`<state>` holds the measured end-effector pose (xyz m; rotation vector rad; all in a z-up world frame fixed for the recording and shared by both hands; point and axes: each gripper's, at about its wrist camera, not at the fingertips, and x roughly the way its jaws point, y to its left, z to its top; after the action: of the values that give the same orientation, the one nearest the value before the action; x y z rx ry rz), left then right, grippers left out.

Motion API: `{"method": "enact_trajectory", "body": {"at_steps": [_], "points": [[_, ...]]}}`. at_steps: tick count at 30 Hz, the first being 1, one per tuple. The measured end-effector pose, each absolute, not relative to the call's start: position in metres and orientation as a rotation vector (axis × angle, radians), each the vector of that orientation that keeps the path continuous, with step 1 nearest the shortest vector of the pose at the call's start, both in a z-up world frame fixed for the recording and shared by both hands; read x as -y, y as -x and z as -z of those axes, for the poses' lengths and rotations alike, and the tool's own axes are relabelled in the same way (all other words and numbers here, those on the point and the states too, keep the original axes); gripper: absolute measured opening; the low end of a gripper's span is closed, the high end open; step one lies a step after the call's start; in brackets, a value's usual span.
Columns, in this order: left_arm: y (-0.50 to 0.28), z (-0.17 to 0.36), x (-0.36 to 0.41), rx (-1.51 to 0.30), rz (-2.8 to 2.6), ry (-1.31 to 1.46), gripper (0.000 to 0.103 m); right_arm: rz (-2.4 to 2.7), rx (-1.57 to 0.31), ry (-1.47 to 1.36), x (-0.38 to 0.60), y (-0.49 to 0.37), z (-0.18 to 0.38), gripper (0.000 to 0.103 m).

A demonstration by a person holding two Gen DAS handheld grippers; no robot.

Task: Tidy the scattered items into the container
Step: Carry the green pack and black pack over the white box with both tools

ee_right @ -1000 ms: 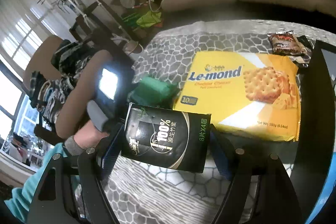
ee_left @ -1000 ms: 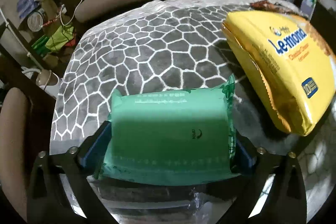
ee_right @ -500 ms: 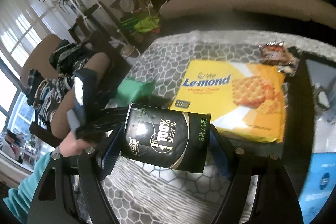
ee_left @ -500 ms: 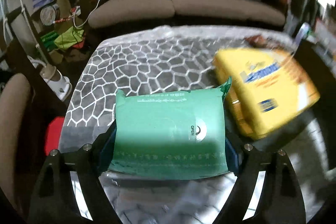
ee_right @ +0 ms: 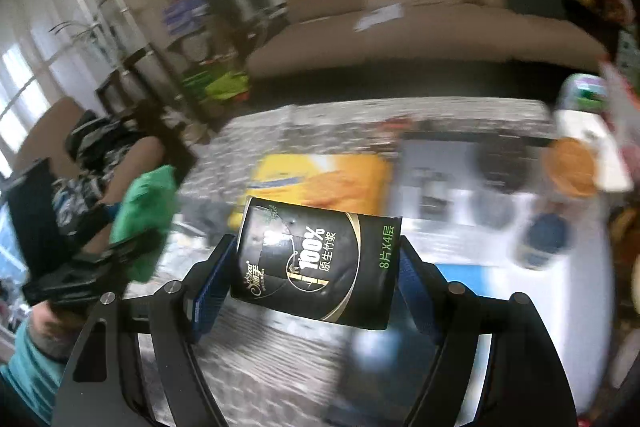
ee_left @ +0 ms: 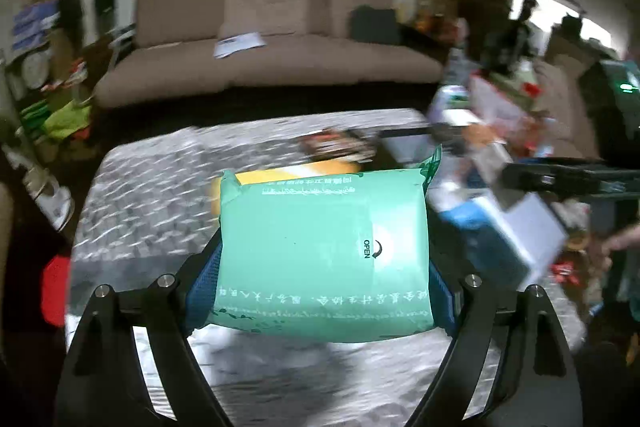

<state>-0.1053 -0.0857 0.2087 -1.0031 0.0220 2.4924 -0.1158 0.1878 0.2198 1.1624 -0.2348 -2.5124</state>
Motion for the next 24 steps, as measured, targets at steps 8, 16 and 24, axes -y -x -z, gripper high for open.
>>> {"method": "enact_trajectory", "body": {"at_steps": [8, 16, 24], "points": [[0.095, -0.223, -0.076, -0.056, -2.312, 1.045, 0.084, 2.699, 0.293, -1.203, -0.333, 0.053, -0.234, 0.078], [0.086, -0.187, -0.242, -0.392, -2.114, 1.012, 0.084, 2.716, 0.331, -1.199, -0.416, 0.001, -0.23, 0.078], [0.09, -0.131, -0.308, -0.804, -1.852, 0.911, 0.084, 2.674, 0.295, -1.195, -0.449, -0.017, -0.222, 0.078]]}}
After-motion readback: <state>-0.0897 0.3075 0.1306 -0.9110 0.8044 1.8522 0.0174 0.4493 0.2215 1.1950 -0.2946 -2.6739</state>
